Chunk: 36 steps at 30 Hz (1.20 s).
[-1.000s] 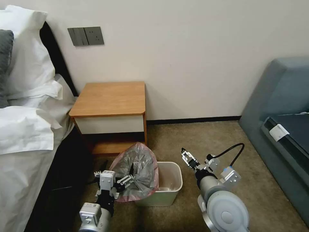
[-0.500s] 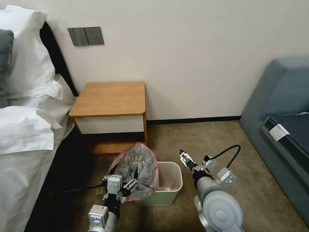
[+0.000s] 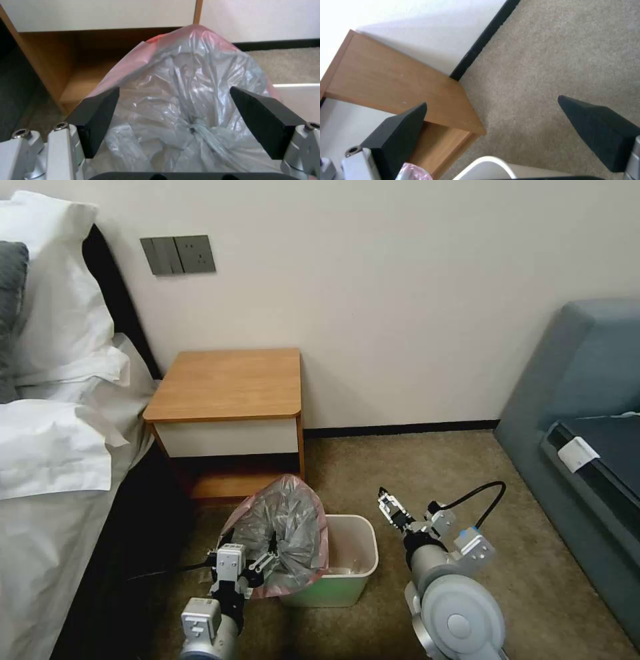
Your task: Pick up the garbage bag from the table and place it over the trash can.
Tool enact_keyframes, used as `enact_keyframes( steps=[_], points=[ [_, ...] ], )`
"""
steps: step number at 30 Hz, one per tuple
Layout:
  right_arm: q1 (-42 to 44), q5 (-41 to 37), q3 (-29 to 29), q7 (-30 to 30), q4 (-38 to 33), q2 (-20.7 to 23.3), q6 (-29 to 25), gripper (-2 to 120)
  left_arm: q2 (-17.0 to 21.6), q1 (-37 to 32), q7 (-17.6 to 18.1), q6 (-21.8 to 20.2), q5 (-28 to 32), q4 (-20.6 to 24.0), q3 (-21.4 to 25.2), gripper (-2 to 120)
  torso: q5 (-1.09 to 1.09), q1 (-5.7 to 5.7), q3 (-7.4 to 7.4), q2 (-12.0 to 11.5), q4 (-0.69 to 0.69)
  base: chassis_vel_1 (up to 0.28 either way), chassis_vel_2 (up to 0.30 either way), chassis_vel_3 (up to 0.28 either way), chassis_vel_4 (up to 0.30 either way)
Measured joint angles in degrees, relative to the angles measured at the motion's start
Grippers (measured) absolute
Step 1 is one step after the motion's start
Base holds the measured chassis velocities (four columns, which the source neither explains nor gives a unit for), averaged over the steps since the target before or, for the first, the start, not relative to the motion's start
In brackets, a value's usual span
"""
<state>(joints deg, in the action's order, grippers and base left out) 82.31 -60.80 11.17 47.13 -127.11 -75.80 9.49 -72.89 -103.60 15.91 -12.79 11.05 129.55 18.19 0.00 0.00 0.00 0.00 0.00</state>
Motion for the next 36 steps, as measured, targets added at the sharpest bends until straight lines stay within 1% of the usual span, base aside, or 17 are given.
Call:
enact_keyframes(
  steps=[11,29,32,36],
  points=[
    [0.0,0.35,0.43,-0.08,0.56,0.07,-0.04,100,-0.01,0.73,0.55,-0.07,1.12,-1.76,1.16,85,0.0,0.0,0.0,0.0,0.0,0.0,0.0,0.0,0.0],
    [0.26,1.53,0.27,0.0,0.88,0.16,-0.07,100,-0.91,2.64,1.78,-0.31,1.64,-5.33,0.79,84,0.0,0.0,0.0,0.0,0.0,0.0,0.0,0.0,0.0],
    [0.27,1.95,-0.19,0.03,1.15,-0.3,-0.07,100,-1.06,3.65,2.26,-1.12,3.02,-5.85,0.49,76,0.0,0.0,0.0,0.0,0.0,0.0,0.0,0.0,0.0],
    [0.18,2.28,-0.77,0.03,1.3,-0.67,-0.07,100,-1.16,4.32,2.7,-1.83,4.19,-6.34,0.15,75,0.0,0.0,0.0,0.0,0.0,0.0,0.0,0.0,0.0]
  ],
)
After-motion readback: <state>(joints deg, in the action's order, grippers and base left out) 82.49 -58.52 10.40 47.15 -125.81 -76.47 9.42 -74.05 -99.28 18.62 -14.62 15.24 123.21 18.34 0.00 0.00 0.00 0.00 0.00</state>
